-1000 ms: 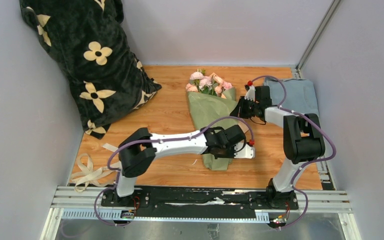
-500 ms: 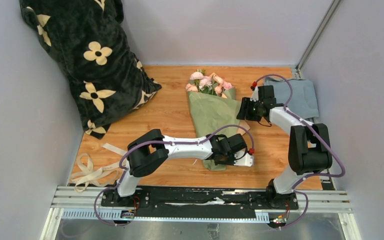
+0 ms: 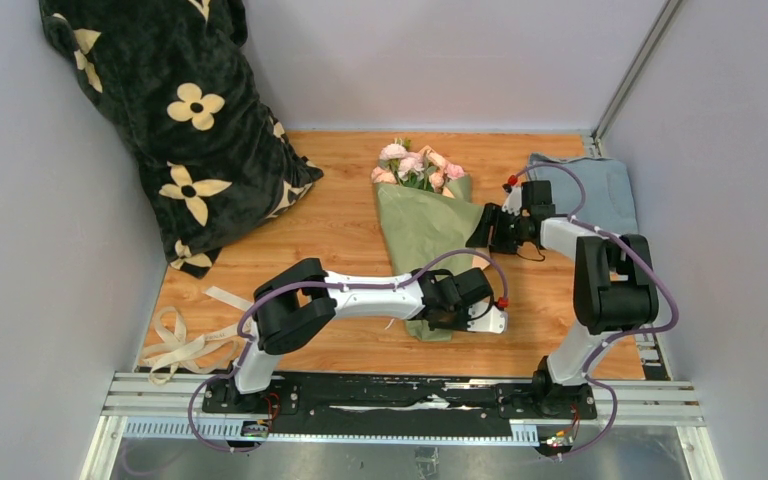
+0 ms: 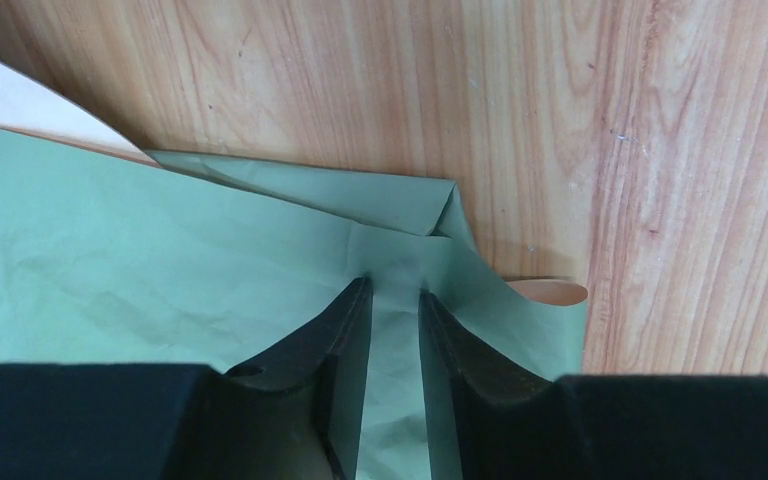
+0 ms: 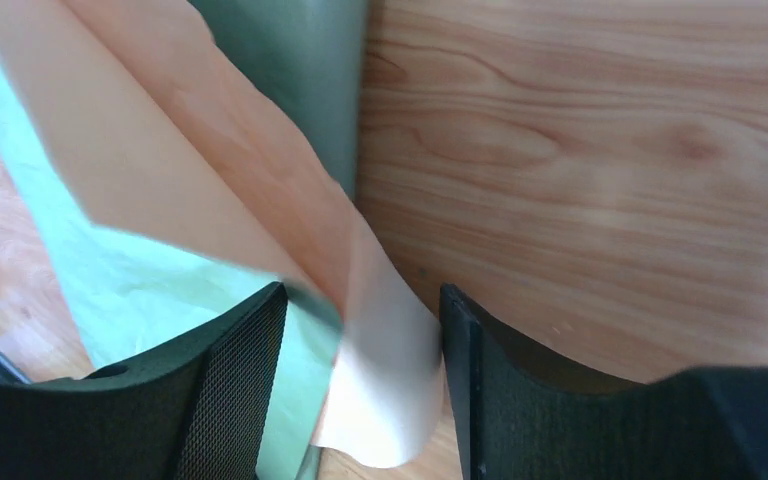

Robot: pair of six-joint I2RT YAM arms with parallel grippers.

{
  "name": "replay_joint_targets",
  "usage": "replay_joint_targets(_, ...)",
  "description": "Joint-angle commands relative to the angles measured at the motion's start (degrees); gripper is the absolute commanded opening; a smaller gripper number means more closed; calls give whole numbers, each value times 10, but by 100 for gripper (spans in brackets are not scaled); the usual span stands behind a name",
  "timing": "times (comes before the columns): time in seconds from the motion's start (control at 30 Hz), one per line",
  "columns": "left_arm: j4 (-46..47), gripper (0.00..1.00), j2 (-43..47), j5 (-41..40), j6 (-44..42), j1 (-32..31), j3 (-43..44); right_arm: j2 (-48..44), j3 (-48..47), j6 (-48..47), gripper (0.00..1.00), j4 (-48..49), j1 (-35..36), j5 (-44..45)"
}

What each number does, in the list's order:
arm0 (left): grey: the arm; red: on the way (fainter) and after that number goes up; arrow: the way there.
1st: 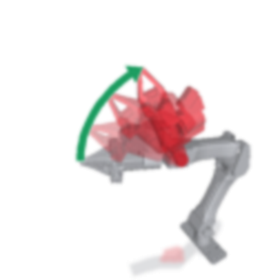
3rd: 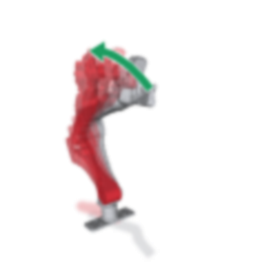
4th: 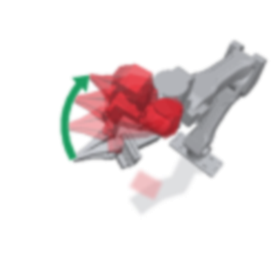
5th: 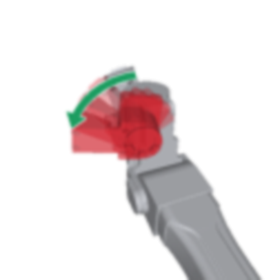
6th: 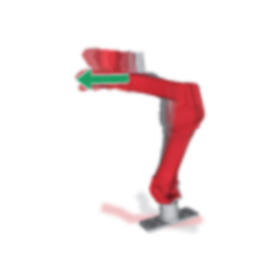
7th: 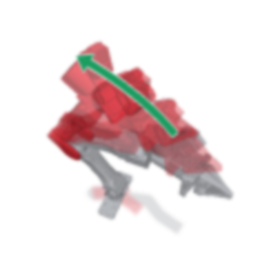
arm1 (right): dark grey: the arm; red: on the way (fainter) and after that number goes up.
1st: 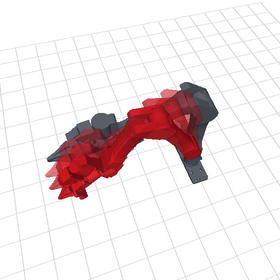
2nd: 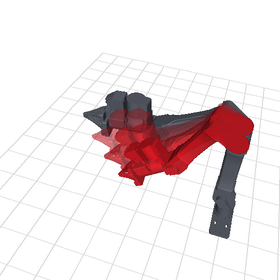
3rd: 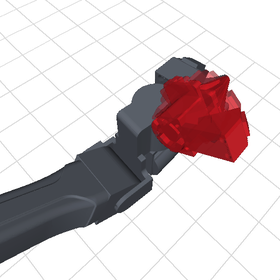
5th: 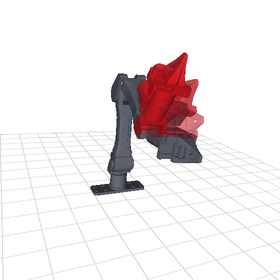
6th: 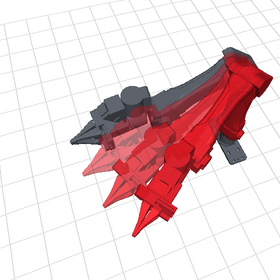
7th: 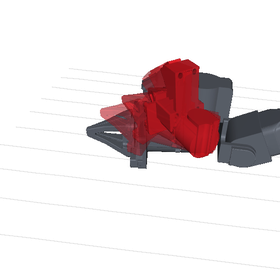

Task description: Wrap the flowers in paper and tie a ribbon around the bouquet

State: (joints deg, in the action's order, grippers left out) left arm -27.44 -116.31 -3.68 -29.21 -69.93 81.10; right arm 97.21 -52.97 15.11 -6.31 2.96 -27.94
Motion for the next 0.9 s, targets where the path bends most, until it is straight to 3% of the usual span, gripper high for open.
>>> replay_joint_targets(0.0, -17, 33, -13, 0, -6, 2, -24, 41, 22, 23, 63, 33, 19, -67)
replay_joint_targets(0.33, 2, 34, -8, -38, -42, 3, -58, 87, 74, 84, 60, 179, 37, -185)
replay_joint_targets(0.43, 11, 34, -8, -40, -47, 3, -70, 102, 81, 106, 46, 222, 41, -207)
replay_joint_targets(0.63, 14, 34, 0, -42, -49, 4, -79, 108, 87, 130, 0, 254, 41, -217)
replay_joint_targets(0.8, -46, 42, 39, -1, -35, 19, -40, 84, 102, 131, 0, 254, 41, -197)
replay_joint_targets(0.87, -93, 56, 64, 31, -21, 36, -8, 75, 106, 128, 0, 251, 41, -188)
